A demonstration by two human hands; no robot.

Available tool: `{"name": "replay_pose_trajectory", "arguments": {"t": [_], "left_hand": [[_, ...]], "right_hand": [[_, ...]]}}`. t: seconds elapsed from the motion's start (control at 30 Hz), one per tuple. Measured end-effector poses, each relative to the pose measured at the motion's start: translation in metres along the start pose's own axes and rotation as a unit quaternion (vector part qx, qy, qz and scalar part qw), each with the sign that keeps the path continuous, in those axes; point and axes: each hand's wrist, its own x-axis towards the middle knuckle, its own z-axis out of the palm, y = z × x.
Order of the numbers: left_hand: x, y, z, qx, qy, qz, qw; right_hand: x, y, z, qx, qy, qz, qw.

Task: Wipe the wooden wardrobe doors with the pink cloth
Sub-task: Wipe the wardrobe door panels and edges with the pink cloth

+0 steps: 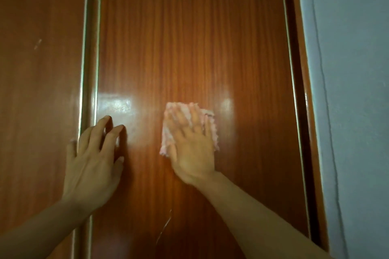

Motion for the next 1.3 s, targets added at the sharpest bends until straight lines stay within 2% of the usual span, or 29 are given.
{"name": "replay_pose_trajectory", "arguments": {"t": [0.1, 0.17, 0.2, 0.23, 0.33, 0.4, 0.47, 0.53, 0.63, 0.7, 0.77, 0.87, 0.97, 1.17, 1.3], "left_hand": [[-0.016, -0.013, 0.0, 0.01, -0.017, 0.006, 1.0], [-0.02, -0.024, -0.001, 0.01, -0.024, 0.026, 0.999], [-0.022, -0.03, -0.002, 0.008, -0.029, 0.033, 0.999], [-0.023, -0.035, -0.002, 0.006, -0.034, 0.04, 0.999], [-0.028, -0.047, 0.0, 0.0, -0.044, 0.065, 0.997], [-0.033, -0.055, 0.004, -0.002, -0.051, 0.083, 0.995], [-0.04, -0.06, 0.008, -0.011, -0.049, 0.094, 0.994], [-0.052, -0.063, 0.011, -0.012, -0.053, 0.103, 0.993], [-0.073, -0.066, 0.016, -0.014, -0.075, 0.108, 0.991], [-0.081, -0.066, 0.018, -0.017, -0.085, 0.115, 0.99], [-0.083, -0.068, 0.018, -0.013, -0.08, 0.118, 0.99], [-0.085, -0.07, 0.021, -0.03, -0.066, 0.091, 0.993], [-0.095, -0.074, 0.025, -0.03, -0.068, 0.068, 0.995], [-0.124, -0.071, 0.031, -0.005, -0.091, 0.073, 0.993], [-0.143, -0.063, 0.033, 0.069, -0.157, 0.192, 0.966]], "right_hand": [[-0.032, -0.027, 0.012, -0.031, -0.099, -0.206, 0.973], [-0.02, -0.008, 0.008, -0.048, -0.106, -0.274, 0.955], [-0.005, 0.001, 0.006, -0.069, -0.089, -0.259, 0.959], [0.016, 0.01, 0.002, -0.089, -0.061, -0.204, 0.973], [0.074, 0.029, -0.012, -0.075, -0.007, 0.01, 0.997], [0.08, 0.017, -0.01, -0.047, 0.003, 0.061, 0.997], [0.054, -0.007, 0.0, -0.045, -0.006, 0.035, 0.998], [0.002, -0.039, 0.015, -0.064, -0.04, -0.048, 0.996], [-0.073, -0.073, 0.031, -0.087, -0.106, -0.191, 0.972], [-0.074, -0.071, 0.027, -0.09, -0.136, -0.245, 0.956], [-0.036, -0.07, 0.021, -0.087, -0.131, -0.23, 0.961], [0.046, -0.081, 0.015, -0.03, -0.096, -0.087, 0.991], [0.059, -0.103, 0.025, -0.031, -0.05, -0.036, 0.998], [-0.101, -0.133, 0.056, -0.064, -0.117, -0.17, 0.976], [-0.18, -0.126, 0.062, -0.065, -0.194, -0.329, 0.922]]}}
